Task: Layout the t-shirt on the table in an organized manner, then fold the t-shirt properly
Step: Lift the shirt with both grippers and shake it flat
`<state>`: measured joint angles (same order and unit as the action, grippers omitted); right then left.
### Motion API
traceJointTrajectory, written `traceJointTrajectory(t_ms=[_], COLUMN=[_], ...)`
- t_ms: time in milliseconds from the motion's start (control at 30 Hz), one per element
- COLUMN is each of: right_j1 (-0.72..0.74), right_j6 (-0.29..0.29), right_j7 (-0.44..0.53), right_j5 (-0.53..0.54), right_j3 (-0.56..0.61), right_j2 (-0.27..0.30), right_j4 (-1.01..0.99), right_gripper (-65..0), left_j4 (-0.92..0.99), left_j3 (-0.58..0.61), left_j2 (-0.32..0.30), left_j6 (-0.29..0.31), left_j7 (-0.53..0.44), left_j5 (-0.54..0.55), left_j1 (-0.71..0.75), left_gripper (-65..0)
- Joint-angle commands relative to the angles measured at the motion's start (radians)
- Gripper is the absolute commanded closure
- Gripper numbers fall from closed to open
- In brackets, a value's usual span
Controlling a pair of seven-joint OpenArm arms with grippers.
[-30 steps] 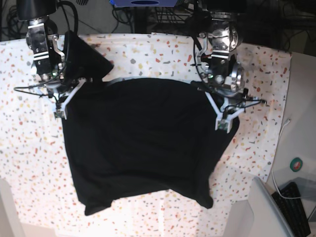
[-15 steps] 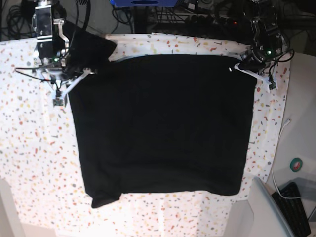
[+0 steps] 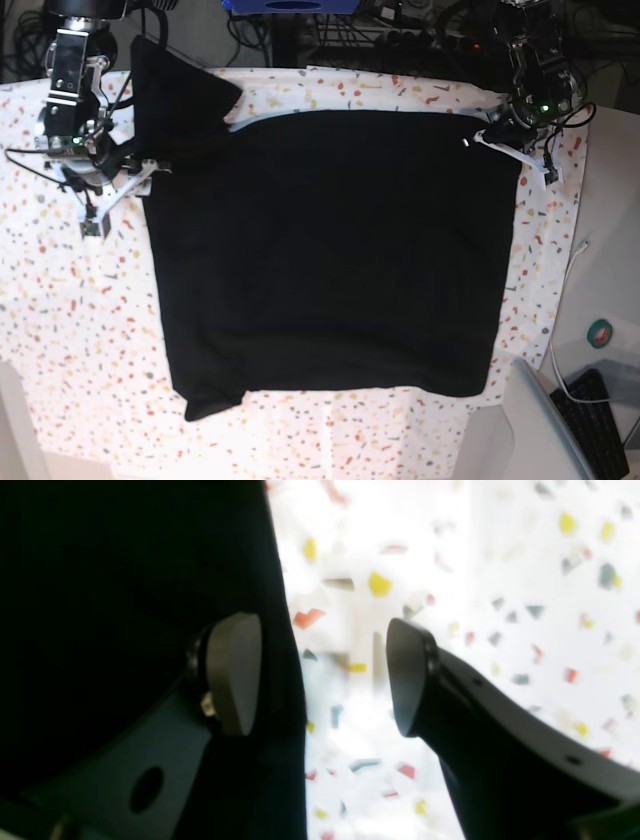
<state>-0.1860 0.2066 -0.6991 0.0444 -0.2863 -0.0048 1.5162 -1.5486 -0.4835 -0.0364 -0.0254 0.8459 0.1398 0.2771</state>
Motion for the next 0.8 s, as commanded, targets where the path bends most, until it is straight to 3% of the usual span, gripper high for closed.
traceJointTrajectory(t_ms=[0,200,267,333,367,633,767], right_j1=[0.004,0.026,0.023,0.013,0.013,-0.056,-0.083], right_j6=[0.011,0.034,0.095,0.167,0.193,0.159,0.159], right_j7=[0.008,0.009,0.009,0.009,0.006,0.000,-0.001], right_j5=[0.004,0.004,0.004,0.004,0.004,0.002,0.001], right_j3=[-0.001,0.020,0.043,0.048,0.046,-0.098,-0.104], right_j2=[0.002,-0.001,-0.001,-0.001,-0.001,-0.053,-0.053], right_j4=[-0.006,-0.111,-0.116,-0.115,-0.115,0.145,0.223], right_gripper=[-36.6,-33.8,-22.5,-4.4,0.0,0.0,0.0], left_j4=[-0.014,-0.014,-0.014,-0.017,-0.017,-0.052,-0.088], left_j3=[-0.004,-0.007,-0.010,-0.011,-0.011,-0.001,0.047], left_j2=[-0.007,-0.007,-0.007,-0.013,-0.018,-0.033,-0.035], left_j6=[-0.005,-0.005,-0.005,-0.005,-0.005,-0.005,-0.005], left_j7=[-0.012,-0.012,-0.012,-0.012,-0.012,-0.012,-0.010], left_j5=[-0.001,-0.001,-0.002,-0.002,-0.002,-0.002,-0.002], left_j1=[-0.005,-0.003,-0.003,-0.003,-0.003,0.003,-0.016], left_gripper=[0.0,0.0,0.0,0.0,0.0,0.0,0.0])
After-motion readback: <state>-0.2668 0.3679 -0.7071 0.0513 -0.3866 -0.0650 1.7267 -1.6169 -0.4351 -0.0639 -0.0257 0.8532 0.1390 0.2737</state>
